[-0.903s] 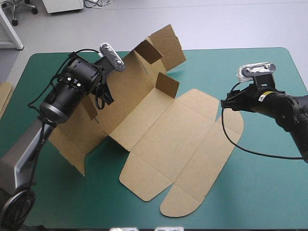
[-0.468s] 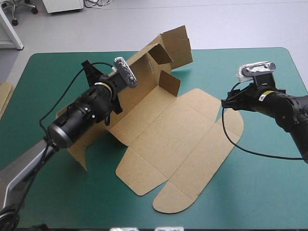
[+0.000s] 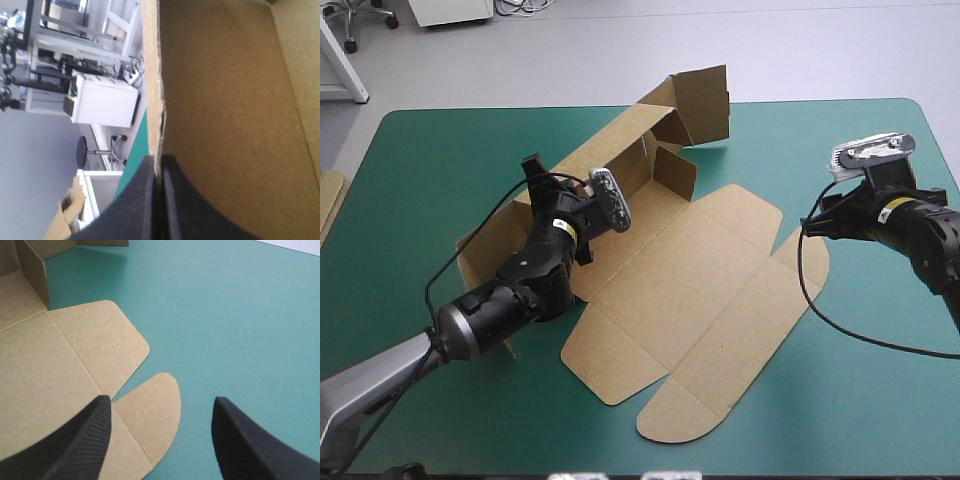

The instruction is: Fold the box

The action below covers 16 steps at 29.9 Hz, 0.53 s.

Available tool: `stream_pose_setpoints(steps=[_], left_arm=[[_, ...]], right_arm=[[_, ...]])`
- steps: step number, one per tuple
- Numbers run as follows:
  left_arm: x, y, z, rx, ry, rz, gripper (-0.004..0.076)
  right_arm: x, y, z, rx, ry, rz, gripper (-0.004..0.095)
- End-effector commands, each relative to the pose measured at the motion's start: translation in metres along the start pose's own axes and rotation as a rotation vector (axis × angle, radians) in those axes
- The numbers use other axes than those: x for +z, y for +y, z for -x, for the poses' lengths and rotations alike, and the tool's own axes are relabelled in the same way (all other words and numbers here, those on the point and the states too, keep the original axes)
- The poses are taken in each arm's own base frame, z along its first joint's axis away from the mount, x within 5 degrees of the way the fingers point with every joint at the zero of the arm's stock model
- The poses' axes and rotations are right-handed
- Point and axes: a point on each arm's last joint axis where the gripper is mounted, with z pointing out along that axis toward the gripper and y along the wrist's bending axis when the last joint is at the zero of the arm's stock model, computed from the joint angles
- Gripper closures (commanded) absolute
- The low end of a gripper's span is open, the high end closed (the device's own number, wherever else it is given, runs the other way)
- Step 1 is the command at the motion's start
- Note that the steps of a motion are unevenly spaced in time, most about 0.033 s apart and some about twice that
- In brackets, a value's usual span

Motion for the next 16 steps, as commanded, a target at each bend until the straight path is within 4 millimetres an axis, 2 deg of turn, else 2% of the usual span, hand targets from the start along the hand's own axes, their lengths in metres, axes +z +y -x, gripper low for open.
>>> stream_pose_setpoints(steps=[1,8,16], left_arm=[[-0.019,0.017,0.003,0.027,-0.139,0.122,0.0734],[-0.039,0.029,0.003,0.069,-0.353,0.159,0.0734],[-0.037,0.040,-0.001,0.085,-0.555,0.083,0.0734]], right_arm=[[-0.025,-0.004,0.013,-0.003,-0.126,-0.030,0.0356],[-0.036,-0.004,0.012,0.019,-0.147,-0.025,0.0356],[-0.037,-0.002,0.010,0.040,-0.124,-0.003,0.0356]])
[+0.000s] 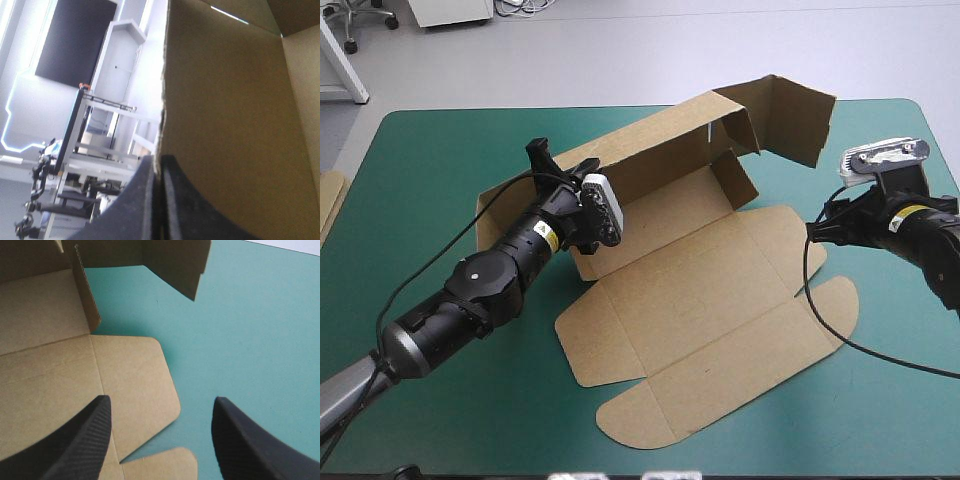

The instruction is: Fold the box

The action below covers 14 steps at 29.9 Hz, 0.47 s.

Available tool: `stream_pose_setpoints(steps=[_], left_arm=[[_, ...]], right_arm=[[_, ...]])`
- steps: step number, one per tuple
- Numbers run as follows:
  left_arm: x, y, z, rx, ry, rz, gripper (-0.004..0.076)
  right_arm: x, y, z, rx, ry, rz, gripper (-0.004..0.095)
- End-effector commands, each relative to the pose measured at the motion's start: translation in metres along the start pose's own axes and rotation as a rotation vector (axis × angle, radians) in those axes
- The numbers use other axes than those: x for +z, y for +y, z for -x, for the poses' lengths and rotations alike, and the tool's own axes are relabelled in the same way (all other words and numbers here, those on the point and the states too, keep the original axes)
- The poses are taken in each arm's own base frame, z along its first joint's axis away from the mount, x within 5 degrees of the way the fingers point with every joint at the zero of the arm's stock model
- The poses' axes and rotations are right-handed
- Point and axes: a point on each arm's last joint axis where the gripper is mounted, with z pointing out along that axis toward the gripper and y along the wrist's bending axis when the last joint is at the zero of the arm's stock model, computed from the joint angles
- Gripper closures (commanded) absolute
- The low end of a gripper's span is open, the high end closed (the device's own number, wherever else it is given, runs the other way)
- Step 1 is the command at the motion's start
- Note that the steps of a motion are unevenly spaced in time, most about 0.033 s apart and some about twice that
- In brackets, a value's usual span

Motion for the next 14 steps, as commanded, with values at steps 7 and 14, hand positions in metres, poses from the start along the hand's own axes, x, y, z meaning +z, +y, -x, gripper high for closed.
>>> stream_pose_setpoints(steps=[7,14], left_arm=[[-0.009,0.021,-0.001,0.032,-0.271,-0.042,0.0734],[0.000,0.012,-0.005,0.069,-0.294,-0.108,0.0734]], right_arm=[[-0.016,-0.002,0.012,0.009,-0.104,-0.007,0.0356],[-0.017,-0.003,0.010,0.021,-0.082,-0.013,0.0356]])
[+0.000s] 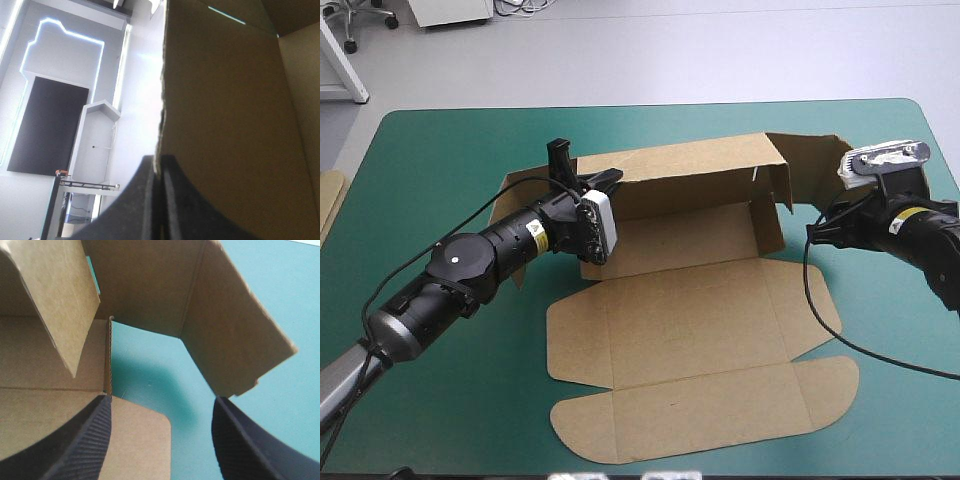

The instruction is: Fold the box

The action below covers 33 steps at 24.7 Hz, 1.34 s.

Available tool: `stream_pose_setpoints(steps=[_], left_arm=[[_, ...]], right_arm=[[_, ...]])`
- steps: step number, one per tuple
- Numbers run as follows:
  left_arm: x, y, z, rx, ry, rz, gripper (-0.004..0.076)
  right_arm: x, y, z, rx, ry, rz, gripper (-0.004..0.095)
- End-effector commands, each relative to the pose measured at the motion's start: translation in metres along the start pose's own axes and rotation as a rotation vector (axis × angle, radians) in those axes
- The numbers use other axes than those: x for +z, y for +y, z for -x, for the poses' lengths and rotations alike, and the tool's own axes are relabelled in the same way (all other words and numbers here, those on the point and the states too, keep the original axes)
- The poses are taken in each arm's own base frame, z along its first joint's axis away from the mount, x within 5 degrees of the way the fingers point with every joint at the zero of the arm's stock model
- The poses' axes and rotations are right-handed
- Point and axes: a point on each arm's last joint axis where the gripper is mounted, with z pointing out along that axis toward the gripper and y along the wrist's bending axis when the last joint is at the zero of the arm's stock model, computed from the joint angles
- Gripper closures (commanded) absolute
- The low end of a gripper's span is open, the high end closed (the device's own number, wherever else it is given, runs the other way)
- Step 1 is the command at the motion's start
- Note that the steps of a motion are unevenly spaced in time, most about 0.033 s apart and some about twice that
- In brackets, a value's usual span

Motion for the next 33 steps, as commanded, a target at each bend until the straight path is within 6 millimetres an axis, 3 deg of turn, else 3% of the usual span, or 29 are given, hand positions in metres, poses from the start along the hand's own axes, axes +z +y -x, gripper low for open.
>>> stream_pose_setpoints(steps=[1,4,8,14,21,24,26,29,33], left_arm=[[-0.001,0.009,0.004,-0.066,-0.017,0.023,0.0734],[0.007,0.004,0.000,-0.106,0.012,0.015,0.0734],[0.014,0.002,-0.005,-0.191,0.219,0.101,0.0734],[0.015,-0.012,0.024,-0.157,0.357,0.144,0.0734],[0.015,-0.036,0.036,-0.152,0.452,0.116,0.0734],[0.013,-0.041,0.043,-0.136,0.456,0.110,0.0734],[0.013,-0.043,0.049,-0.124,0.436,0.107,0.0734],[0.013,-0.045,0.053,-0.116,0.427,0.103,0.0734],[0.013,-0.046,0.053,-0.099,0.427,0.107,0.0734]], right_arm=[[-0.016,-0.003,0.012,0.004,-0.102,-0.017,0.0356],[-0.016,-0.003,0.012,0.007,-0.098,-0.017,0.0356],[-0.016,-0.003,0.012,0.042,-0.106,-0.017,0.0361],[-0.016,-0.003,0.017,0.041,-0.159,-0.018,0.0441],[-0.017,-0.010,0.021,-0.008,-0.203,-0.101,0.0468],[-0.015,-0.017,0.029,0.000,-0.221,-0.172,0.0578],[-0.006,-0.019,0.037,-0.011,-0.204,-0.187,0.0704],[0.010,-0.027,0.067,-0.025,-0.213,-0.227,0.0924],[0.034,-0.046,0.111,0.043,-0.216,-0.121,0.0928]])
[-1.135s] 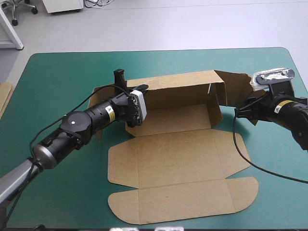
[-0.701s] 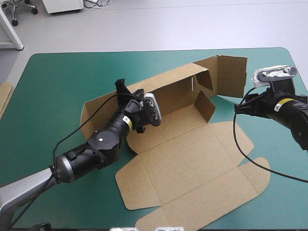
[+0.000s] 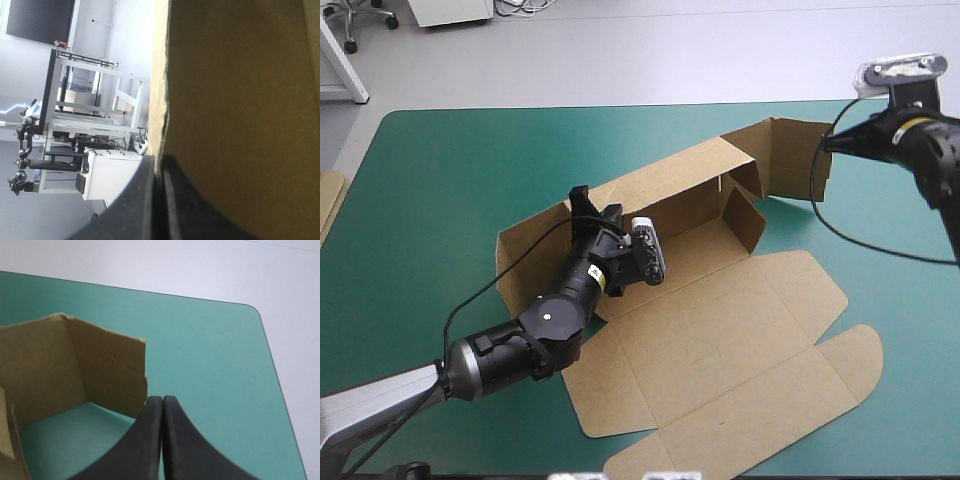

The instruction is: Fold the box

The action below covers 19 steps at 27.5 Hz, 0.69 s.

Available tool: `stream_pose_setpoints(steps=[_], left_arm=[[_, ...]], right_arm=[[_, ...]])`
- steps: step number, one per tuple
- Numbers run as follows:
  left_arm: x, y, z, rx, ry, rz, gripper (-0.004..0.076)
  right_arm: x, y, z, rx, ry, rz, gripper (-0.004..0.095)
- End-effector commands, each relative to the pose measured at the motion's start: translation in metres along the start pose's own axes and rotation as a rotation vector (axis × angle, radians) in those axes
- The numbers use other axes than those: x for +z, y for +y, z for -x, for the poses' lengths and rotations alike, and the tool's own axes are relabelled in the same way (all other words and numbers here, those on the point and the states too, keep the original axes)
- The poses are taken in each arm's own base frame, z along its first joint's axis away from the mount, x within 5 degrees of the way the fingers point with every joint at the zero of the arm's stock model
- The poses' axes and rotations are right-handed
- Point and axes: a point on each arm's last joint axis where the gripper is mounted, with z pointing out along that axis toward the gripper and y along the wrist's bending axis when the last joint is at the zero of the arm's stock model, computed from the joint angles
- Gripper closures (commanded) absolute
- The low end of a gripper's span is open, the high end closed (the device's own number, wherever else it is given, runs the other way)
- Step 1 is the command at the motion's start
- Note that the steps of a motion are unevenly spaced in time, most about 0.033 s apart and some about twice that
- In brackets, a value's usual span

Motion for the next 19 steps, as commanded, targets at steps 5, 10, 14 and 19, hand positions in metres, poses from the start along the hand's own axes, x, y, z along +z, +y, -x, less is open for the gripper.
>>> stream_pose_setpoints(steps=[5,10,14,19], left_arm=[[-0.009,0.016,0.006,0.005,-0.052,0.063,0.0734],[-0.010,0.015,0.011,0.025,-0.105,0.049,0.0734],[-0.006,0.014,0.015,0.109,-0.130,0.082,0.0734],[-0.001,0.006,0.021,0.155,-0.173,0.056,0.0734]], right_arm=[[0.053,-0.025,0.061,0.124,-0.073,0.253,0.0928],[0.091,-0.023,0.068,0.135,-0.041,0.302,0.0928],[0.113,-0.023,0.066,0.135,-0.026,0.315,0.0928],[0.133,-0.022,0.057,0.106,0.011,0.318,0.0927]])
